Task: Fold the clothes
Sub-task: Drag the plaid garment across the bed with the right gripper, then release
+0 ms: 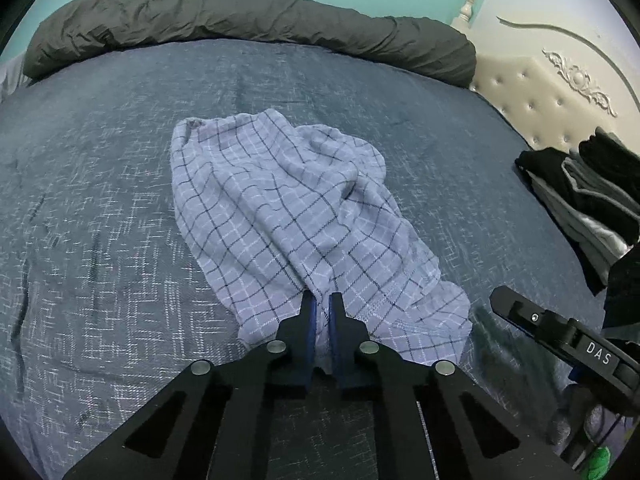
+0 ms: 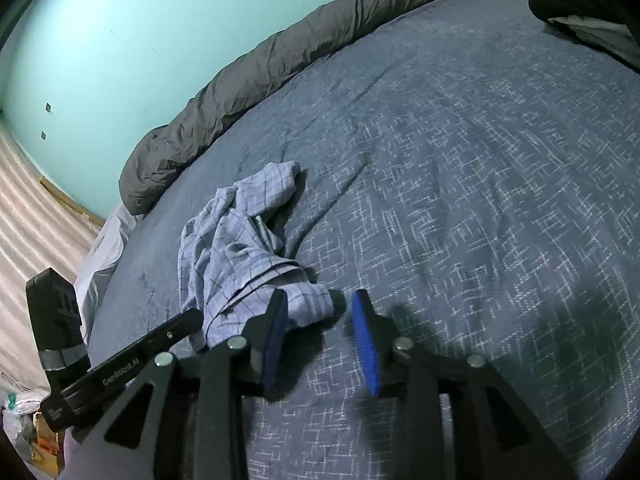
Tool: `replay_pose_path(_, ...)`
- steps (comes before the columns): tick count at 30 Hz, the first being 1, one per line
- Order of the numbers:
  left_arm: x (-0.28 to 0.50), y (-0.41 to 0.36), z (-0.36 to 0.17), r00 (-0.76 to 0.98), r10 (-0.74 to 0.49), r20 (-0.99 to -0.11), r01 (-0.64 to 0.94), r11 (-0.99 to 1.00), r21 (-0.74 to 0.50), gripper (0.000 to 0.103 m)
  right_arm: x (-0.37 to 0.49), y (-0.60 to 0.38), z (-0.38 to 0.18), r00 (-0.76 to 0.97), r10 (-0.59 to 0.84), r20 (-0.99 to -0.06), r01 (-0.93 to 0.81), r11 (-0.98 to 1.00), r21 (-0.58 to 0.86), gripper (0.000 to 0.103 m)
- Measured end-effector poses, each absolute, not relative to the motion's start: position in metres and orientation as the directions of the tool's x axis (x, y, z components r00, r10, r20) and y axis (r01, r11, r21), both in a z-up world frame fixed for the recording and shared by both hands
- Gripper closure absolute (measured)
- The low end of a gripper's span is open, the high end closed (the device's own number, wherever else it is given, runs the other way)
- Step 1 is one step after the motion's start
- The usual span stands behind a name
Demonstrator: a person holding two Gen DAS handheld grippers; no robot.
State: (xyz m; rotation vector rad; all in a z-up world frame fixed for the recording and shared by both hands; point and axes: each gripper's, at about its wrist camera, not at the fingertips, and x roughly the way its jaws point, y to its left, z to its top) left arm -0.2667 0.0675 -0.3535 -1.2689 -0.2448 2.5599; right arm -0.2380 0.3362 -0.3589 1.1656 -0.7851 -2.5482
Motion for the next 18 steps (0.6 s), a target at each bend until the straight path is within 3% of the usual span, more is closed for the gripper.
replay_pose_path(6, -0.25, 0.021, -0.324, -0.666, 0.268, -0.696, -0.1, -0.957, -0.273, 0.099, -0.241, 0.334, -0.355, -0.663, -0.411, -0.625, -0.015, -0.828, 0.561, 0.069)
replay_pose_path(10, -0.231, -0.022, -0.304, -0.734, 0.165, -0.658, -0.012, -0.973, -0.231, 0.099, -0.244, 0.325, -0.354, -0.661, -0.418, -0.623, -0.003, -0.829, 0.559, 0.069)
replay_pose_path(18, -0.227, -0.082, -0.313, -0.736, 0.031, -0.677, 0.177, -0.955, -0.237, 0.099, -0.25, 0.303, -0.35, -0.652, -0.43, -0.624, 0.029, -0.837, 0.547, 0.069)
